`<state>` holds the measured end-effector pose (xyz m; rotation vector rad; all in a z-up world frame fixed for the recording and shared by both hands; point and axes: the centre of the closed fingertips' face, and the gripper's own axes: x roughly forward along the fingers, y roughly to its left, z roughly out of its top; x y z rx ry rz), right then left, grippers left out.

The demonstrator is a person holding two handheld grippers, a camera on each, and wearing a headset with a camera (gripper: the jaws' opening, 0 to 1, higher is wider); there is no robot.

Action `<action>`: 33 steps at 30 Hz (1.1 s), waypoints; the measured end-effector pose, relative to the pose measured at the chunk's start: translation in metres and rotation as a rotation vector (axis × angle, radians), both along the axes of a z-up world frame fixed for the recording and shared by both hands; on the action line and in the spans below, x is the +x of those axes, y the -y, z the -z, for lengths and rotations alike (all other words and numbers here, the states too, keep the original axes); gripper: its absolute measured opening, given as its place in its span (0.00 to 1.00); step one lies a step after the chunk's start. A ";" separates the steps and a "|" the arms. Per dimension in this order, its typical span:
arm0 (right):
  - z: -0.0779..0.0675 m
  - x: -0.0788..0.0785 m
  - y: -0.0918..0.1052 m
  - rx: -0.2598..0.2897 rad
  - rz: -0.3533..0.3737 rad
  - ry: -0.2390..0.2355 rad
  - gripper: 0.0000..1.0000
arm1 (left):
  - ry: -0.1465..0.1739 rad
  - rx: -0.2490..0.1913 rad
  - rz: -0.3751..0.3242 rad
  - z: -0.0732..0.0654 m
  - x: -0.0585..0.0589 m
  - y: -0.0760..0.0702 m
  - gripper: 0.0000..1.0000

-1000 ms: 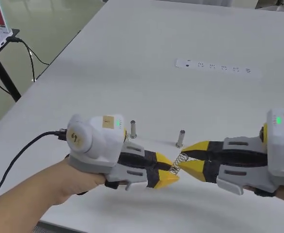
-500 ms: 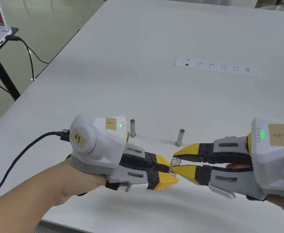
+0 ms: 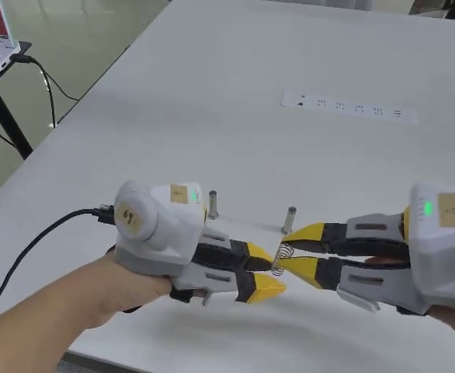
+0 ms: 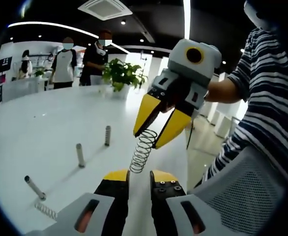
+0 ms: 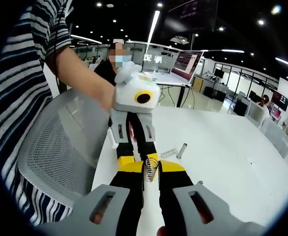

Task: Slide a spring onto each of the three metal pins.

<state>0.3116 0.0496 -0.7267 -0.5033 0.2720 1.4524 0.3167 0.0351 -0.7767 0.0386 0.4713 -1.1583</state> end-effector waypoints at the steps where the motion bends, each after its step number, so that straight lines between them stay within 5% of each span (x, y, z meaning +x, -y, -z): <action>1: 0.000 0.001 0.001 0.000 0.003 0.001 0.07 | -0.005 0.002 -0.011 0.001 0.001 -0.001 0.10; 18: 0.001 0.011 0.006 -0.015 0.027 0.025 0.07 | -0.004 0.020 -0.087 0.003 0.008 -0.026 0.20; 33: 0.001 0.026 0.009 -0.021 0.077 0.054 0.08 | 0.000 0.034 -0.237 0.003 0.018 -0.079 0.36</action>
